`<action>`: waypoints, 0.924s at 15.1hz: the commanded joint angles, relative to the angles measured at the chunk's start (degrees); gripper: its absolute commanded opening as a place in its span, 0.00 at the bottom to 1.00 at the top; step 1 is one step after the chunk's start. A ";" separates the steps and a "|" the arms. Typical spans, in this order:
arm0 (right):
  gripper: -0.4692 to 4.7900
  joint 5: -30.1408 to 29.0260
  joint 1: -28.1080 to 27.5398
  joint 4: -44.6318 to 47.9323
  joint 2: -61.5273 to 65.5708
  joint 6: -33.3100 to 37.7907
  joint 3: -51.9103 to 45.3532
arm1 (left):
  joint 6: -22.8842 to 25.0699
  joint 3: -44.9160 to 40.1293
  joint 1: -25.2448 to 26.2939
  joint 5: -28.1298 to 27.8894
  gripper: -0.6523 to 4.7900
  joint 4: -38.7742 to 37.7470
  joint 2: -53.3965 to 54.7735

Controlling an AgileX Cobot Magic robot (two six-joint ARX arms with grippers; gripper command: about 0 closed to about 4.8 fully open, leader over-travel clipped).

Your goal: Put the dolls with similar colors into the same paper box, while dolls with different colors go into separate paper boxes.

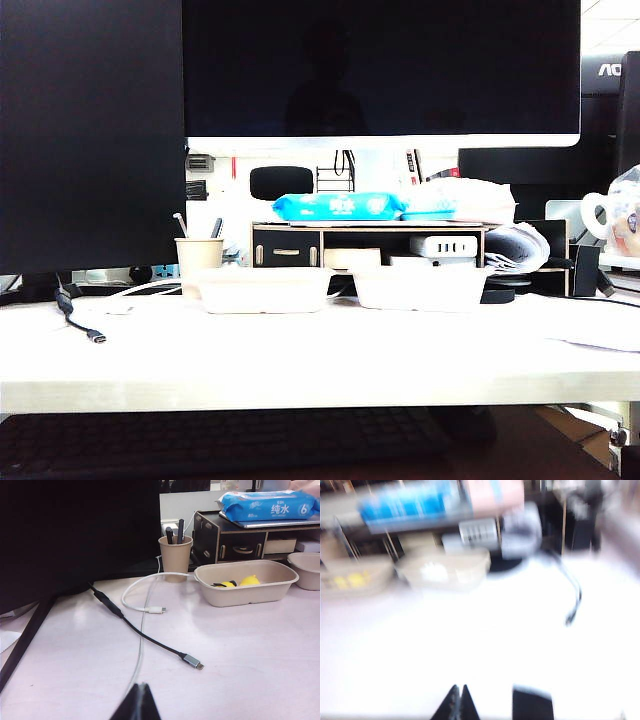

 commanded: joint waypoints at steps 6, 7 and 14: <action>0.09 -1.70 1.75 10.67 -0.07 -0.72 -5.84 | 0.24 0.07 -0.04 0.00 0.11 0.70 0.02; 0.09 -1.70 2.75 10.73 -0.07 -1.25 -5.84 | 0.24 0.07 -0.04 0.00 0.11 0.70 0.02; 0.09 4.72 4.11 13.44 -0.07 -1.88 -5.84 | 0.24 0.07 -0.04 0.00 0.11 0.70 0.02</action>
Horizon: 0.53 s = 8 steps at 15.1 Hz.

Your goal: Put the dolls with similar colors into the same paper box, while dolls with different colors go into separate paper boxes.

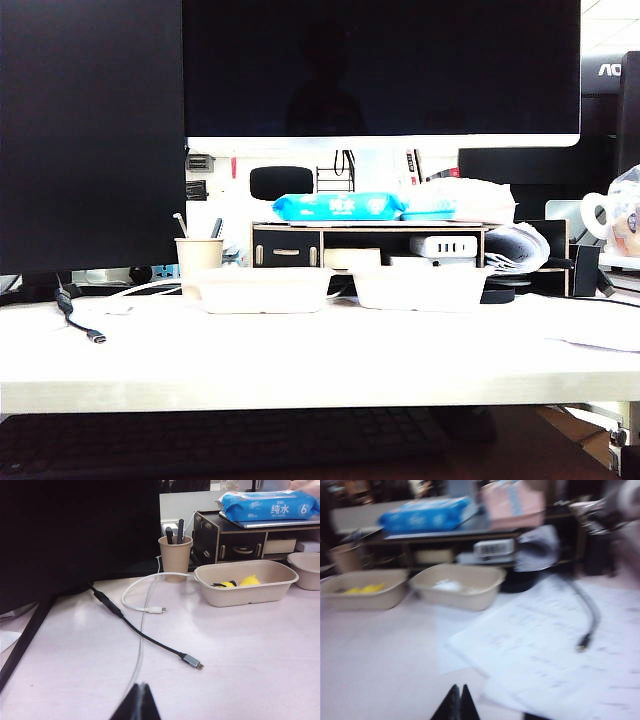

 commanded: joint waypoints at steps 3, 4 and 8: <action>0.09 2.05 0.07 3.52 0.00 -0.13 -0.33 | 0.24 0.04 -0.04 0.00 0.11 0.70 0.02; 0.09 2.05 0.07 3.72 0.00 -0.13 -0.33 | 0.24 0.04 -0.04 0.00 0.11 0.70 0.02; 0.09 2.08 0.07 4.02 0.00 -0.13 -0.33 | 0.24 0.04 -0.04 0.00 0.11 0.70 0.02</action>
